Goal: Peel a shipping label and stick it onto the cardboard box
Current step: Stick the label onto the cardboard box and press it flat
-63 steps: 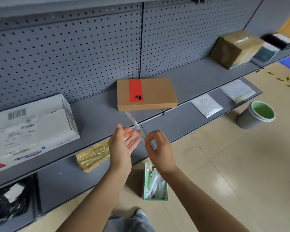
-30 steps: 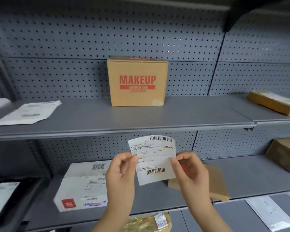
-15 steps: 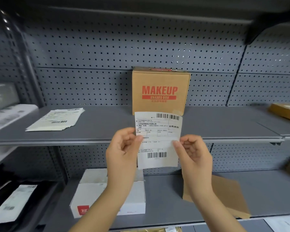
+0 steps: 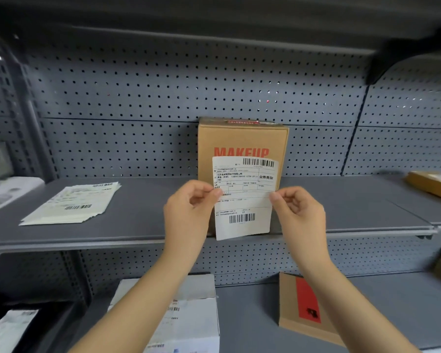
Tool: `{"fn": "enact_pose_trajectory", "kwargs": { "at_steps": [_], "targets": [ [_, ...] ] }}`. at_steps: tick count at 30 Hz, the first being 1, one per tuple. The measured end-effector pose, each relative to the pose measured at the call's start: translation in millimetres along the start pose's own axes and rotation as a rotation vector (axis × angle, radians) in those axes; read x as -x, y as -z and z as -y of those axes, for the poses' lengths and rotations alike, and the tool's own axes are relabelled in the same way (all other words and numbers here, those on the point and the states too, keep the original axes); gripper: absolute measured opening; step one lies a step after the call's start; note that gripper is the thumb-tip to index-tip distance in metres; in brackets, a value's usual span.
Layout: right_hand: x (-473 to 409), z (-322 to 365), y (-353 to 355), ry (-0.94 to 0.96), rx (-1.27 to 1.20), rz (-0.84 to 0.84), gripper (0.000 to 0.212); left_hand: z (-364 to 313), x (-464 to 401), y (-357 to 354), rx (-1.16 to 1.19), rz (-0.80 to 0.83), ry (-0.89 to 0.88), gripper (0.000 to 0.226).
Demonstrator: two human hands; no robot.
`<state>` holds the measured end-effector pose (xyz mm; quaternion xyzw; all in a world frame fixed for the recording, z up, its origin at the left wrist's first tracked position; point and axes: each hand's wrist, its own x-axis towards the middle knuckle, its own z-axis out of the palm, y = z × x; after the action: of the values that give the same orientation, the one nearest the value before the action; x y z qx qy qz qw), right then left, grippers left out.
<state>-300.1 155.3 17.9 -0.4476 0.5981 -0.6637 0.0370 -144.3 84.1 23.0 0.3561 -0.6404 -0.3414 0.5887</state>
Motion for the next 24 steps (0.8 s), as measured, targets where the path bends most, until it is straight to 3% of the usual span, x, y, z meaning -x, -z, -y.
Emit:
{"fn": "enact_pose_trajectory", "kwargs": {
  "at_steps": [11,24],
  "targets": [
    [-62,-13,-6,0.044,0.208,0.119,0.013,0,-60,-24,-0.197,0.036,-0.008,0.011],
    [-98,-34,-15,0.087,0.26,0.138,0.013,12,-80,-47,-0.322,0.007,-0.021,0.014]
  ]
}}
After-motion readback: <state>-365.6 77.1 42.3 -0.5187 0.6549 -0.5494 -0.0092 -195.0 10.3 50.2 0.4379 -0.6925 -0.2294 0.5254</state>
